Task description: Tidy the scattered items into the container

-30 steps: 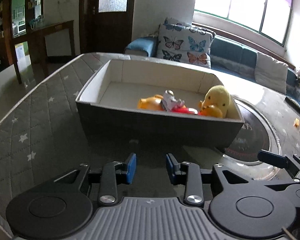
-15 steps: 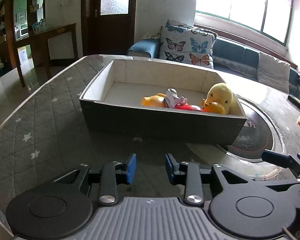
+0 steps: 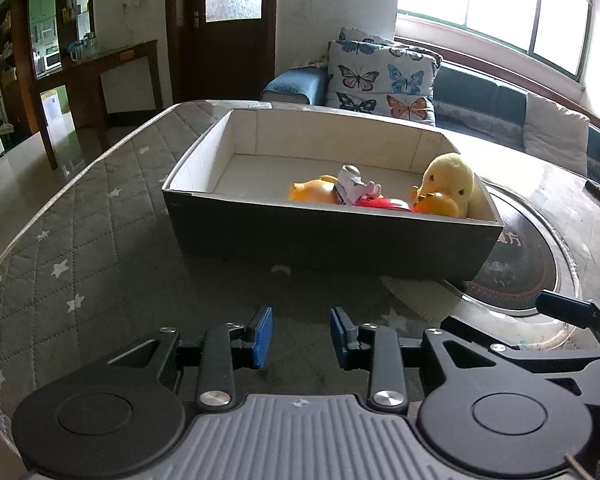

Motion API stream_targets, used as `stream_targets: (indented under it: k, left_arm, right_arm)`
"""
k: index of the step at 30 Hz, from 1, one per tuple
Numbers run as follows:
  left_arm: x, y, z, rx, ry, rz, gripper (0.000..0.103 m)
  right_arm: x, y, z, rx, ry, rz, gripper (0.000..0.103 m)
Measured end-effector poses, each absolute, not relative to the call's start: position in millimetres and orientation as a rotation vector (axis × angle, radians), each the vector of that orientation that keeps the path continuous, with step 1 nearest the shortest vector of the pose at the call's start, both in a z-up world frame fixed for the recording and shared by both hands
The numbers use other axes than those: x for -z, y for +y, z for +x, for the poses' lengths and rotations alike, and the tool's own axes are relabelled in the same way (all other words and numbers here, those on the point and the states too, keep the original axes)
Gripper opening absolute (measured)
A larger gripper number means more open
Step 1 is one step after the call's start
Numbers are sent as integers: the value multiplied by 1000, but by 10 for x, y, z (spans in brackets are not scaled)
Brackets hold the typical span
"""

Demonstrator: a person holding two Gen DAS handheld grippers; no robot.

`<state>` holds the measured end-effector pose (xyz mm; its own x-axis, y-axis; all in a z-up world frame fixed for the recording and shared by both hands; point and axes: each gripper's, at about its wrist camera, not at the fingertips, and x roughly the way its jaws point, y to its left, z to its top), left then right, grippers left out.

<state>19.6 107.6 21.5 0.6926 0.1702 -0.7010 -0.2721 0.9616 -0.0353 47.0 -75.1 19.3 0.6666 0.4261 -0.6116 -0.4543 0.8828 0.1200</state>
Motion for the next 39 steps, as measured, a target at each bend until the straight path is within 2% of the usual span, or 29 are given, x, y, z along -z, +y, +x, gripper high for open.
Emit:
stream_targets:
  k: [39]
  left_arm:
    - [-169, 1056, 295, -271, 791, -93, 34]
  right_arm:
    - [-149, -776, 520, -489, 693, -56, 103]
